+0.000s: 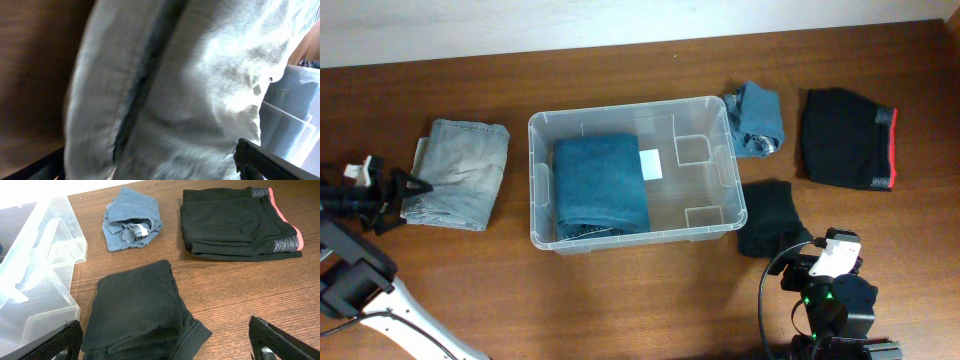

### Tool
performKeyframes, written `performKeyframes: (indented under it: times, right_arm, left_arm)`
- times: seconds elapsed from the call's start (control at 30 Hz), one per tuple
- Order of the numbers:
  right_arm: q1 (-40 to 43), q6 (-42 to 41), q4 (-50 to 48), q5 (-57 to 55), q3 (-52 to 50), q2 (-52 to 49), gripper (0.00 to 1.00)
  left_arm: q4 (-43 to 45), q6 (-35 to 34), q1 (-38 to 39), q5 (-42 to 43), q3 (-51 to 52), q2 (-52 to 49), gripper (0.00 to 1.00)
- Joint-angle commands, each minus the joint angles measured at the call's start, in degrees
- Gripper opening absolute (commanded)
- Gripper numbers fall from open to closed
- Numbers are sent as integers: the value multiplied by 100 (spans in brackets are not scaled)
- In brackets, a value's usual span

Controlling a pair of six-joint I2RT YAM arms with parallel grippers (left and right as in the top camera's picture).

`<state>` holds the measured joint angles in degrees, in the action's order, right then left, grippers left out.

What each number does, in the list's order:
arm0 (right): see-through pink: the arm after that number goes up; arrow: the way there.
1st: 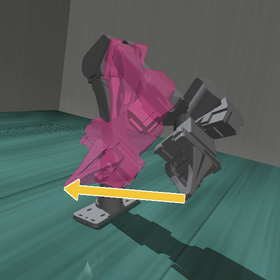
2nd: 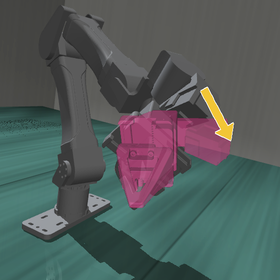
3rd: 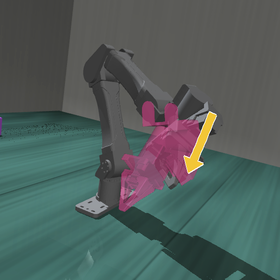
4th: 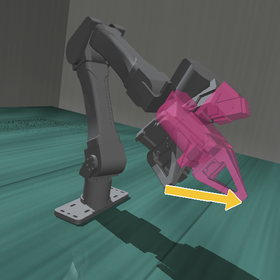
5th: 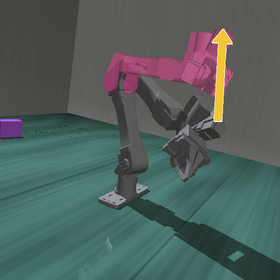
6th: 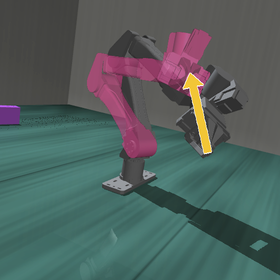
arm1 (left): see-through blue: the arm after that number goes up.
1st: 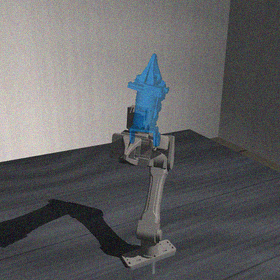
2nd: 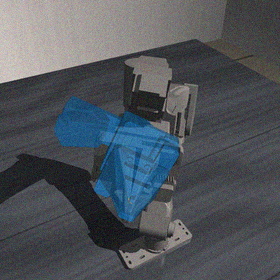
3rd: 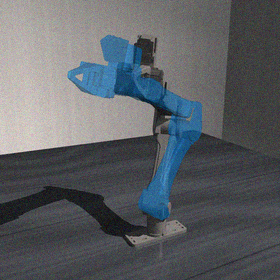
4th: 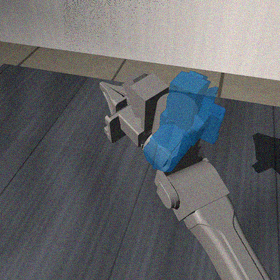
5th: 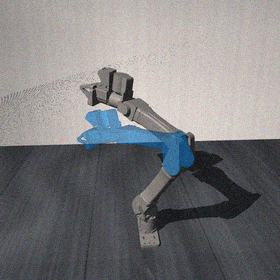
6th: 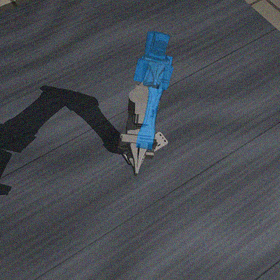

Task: Pack container
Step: 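Move the left gripper to the light-grey jeans and grasp them, then lift the light-grey jeans and swing them over the bin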

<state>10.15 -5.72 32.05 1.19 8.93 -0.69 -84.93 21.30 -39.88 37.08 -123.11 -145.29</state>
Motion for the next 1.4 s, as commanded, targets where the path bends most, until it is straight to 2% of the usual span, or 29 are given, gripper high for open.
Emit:
performKeyframes:
  times: [0.0, 0.03, 0.17, 0.27, 0.33, 0.4, 0.43, 0.47, 0.63, 0.77, 0.83, 0.9, 0.97, 1.1, 1.17, 1.27, 1.3, 1.37]
  right_arm:
    - [37, 37, 4, 31, -37, 33, 98]
    - [37, 37, 4, 31, -37, 33, 98]
    - [37, 37, 7, 31, -37, 33, 98]
    - [37, 39, 4, 31, -37, 33, 98]
    - [37, 39, 4, 31, -37, 33, 98]
    - [37, 37, 4, 31, -37, 33, 98]
    - [37, 37, 4, 31, -37, 33, 98]
    - [37, 37, 4, 31, -37, 33, 99]
    - [37, 37, 4, 31, -37, 33, 98]
    - [37, 37, 7, 31, -37, 33, 98]
    - [37, 39, 4, 31, -37, 33, 98]
    - [37, 37, 4, 31, -37, 33, 98]
    - [37, 39, 4, 31, -37, 33, 98]
    - [37, 37, 4, 31, -37, 33, 98]
    - [37, 39, 4, 31, -37, 33, 98]
    - [37, 39, 7, 31, -37, 33, 98]
    - [37, 39, 4, 31, -37, 33, 98]
    - [37, 39, 4, 31, -37, 33, 98]
  left_arm:
    - [48, 227, 313, -173, 39, -365, 97]
    - [48, 227, 361, -214, 39, -369, 96]
    - [35, 243, 485, -470, 39, -369, 71]
    - [26, 243, 485, -544, 39, -369, 50]
    - [13, 245, 485, -542, 39, -369, 29]
    - [-42, 284, 485, -538, 39, -369, 17]
    - [-90, 284, 483, -520, 39, -367, 8]
    - [-114, 282, 483, -481, 37, -358, 4]
    - [-468, 284, 378, 243, -146, -103, 1]
    - [-1178, 367, 332, 1032, -868, 518, 0]
    - [-1180, 345, 393, 1628, -1110, 1130, 0]
    - [-1128, 341, 590, 2210, -1351, 2277, 0]
    - [-1058, 142, 752, 2341, -1451, 2861, 0]
    - [-546, -826, 1322, 2326, -1475, 4037, 0]
    - [-225, -1541, 1845, 2170, -1475, 4527, 0]
    - [131, -2350, 2601, 1475, -1475, 4865, 1]
    - [356, -2752, 3084, 977, -1473, 4970, 1]
    - [776, -3082, 3987, 358, -1473, 5014, 1]
